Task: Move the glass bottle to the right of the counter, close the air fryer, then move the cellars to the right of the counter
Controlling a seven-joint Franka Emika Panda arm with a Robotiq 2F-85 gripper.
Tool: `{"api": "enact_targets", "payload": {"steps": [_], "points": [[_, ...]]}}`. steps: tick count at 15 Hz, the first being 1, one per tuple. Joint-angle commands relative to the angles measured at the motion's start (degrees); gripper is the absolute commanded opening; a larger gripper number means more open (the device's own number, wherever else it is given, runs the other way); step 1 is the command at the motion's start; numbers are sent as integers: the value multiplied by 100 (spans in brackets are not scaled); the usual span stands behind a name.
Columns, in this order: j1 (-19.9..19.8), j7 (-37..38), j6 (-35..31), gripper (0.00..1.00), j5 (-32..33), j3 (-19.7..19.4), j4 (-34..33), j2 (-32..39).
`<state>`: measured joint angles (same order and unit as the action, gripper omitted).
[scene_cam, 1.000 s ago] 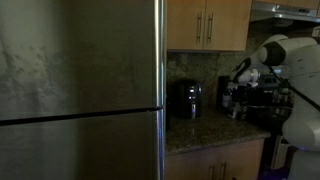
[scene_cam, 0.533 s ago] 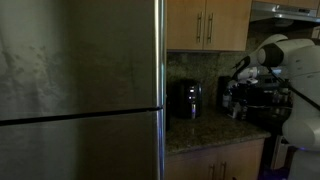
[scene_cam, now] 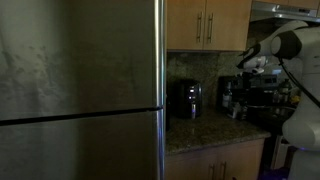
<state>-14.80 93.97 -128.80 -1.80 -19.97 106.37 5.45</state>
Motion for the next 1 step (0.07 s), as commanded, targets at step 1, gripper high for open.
{"api": "enact_targets", "payload": {"steps": [1], "points": [[-80,-54,31,100,-6,77,103,-190]]}}
